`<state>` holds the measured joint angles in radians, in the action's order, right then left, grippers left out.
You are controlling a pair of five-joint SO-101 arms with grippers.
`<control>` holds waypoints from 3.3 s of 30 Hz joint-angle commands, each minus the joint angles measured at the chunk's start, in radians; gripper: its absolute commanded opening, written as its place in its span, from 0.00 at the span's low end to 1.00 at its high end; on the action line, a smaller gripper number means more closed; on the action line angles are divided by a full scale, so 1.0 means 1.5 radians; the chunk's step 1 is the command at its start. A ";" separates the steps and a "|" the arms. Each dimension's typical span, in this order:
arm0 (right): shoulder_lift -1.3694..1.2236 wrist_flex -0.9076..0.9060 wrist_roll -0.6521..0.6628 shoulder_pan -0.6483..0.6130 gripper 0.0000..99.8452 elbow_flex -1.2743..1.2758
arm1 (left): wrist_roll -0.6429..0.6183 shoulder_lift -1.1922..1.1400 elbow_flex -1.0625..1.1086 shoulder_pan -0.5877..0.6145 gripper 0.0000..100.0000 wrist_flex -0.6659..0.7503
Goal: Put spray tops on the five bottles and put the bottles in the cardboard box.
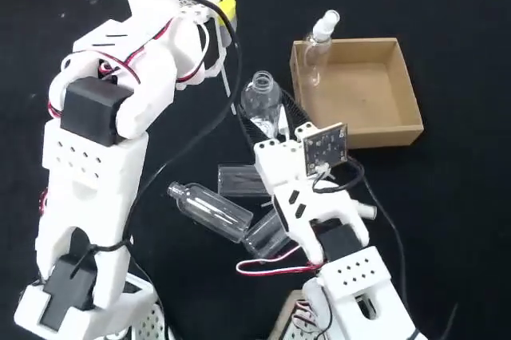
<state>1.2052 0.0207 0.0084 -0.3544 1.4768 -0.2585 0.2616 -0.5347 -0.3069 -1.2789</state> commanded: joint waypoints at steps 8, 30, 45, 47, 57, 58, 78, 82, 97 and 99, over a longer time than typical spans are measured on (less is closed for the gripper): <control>0.017 -0.034 0.002 -0.007 0.01 -0.002 | -0.001 0.160 0.106 -0.014 0.03 0.082; 0.017 -0.035 0.002 -0.006 0.01 0.013 | -0.001 0.389 0.431 -0.043 0.03 0.340; 0.018 -0.034 0.002 -0.007 0.01 0.013 | -0.001 0.382 0.600 -0.050 0.03 0.560; 0.018 -0.034 0.002 -0.007 0.01 0.012 | -0.001 0.382 0.601 -0.050 0.03 0.562; 0.018 -0.032 0.002 -0.007 0.01 0.010 | -0.001 0.381 0.603 -0.049 0.03 0.579; 0.018 -0.031 0.002 -0.007 0.01 0.010 | -0.001 0.382 0.603 -0.044 0.03 0.583; 0.018 -0.031 0.002 -0.007 0.01 0.009 | 0.106 0.373 0.613 -0.076 0.03 0.580; 0.018 -0.032 0.002 -0.007 0.01 0.009 | 0.103 0.372 0.619 -0.082 0.03 0.580; 0.018 -0.031 0.002 -0.007 0.01 0.009 | 0.102 0.277 0.561 -0.083 0.03 0.520; 0.018 -0.031 0.002 -0.007 0.01 0.009 | 0.102 0.238 0.508 -0.084 0.03 0.465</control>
<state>1.2068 -0.0284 0.0084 -0.3575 1.5044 -0.1082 0.7050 0.3890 -0.4204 -0.4749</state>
